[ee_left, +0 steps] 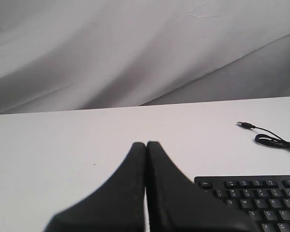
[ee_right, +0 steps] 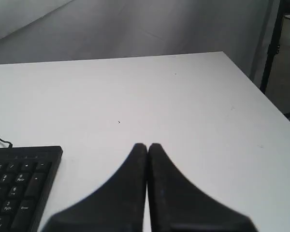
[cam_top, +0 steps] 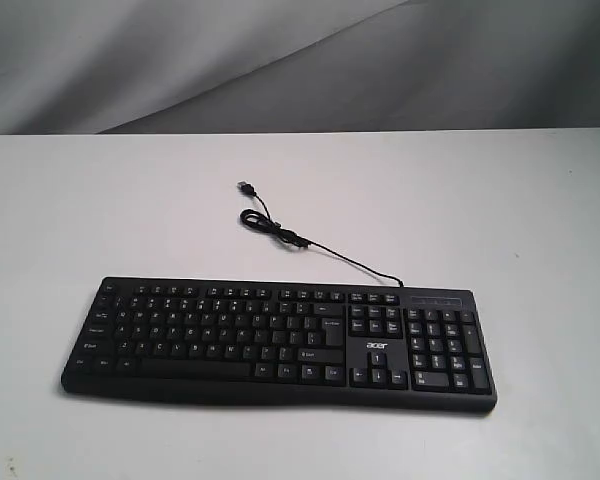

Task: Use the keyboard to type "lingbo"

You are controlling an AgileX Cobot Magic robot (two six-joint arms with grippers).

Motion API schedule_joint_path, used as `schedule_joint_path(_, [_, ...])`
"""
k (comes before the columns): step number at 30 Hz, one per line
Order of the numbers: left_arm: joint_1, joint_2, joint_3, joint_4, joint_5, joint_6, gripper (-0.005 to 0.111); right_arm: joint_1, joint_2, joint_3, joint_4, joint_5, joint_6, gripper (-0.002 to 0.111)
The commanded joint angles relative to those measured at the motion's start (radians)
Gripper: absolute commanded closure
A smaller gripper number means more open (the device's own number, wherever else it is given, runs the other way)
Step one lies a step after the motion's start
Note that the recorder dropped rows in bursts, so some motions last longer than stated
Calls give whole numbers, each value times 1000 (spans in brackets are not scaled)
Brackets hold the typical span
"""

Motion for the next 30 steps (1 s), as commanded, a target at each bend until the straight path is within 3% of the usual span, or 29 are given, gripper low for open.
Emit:
schedule_joint_path(1, [-5, -5, 5, 0, -6, -2, 106, -5, -5, 4, 0, -55, 4, 108])
schedule_joint_path(4, [-5, -5, 5, 0, -6, -2, 106, -5, -5, 4, 38, -340, 4, 108])
schedule_joint_path(8, [-5, -5, 5, 0, -6, -2, 106, -5, -5, 4, 38, -561, 4, 108])
schedule_joint_path(11, [-5, -5, 5, 0, -6, -2, 106, -3, -5, 4, 16, -923, 339, 108])
schedule_joint_path(16, [-5, -5, 5, 0, -6, -2, 106, -3, 83, -174, -427, -835, 643, 108])
schedule_joint_path(24, [-5, -5, 5, 0, -6, -2, 106, -3, 704, -707, -1030, -637, 1175, 108])
schedule_joint_path(27, [-5, -5, 5, 0, -6, -2, 106, -1, 960, -888, -1250, -576, 1255, 108])
schedule_joint_path(30, [-5, -5, 5, 0, -6, -2, 106, 37, 1200, -1034, -1526, -370, 1255, 108])
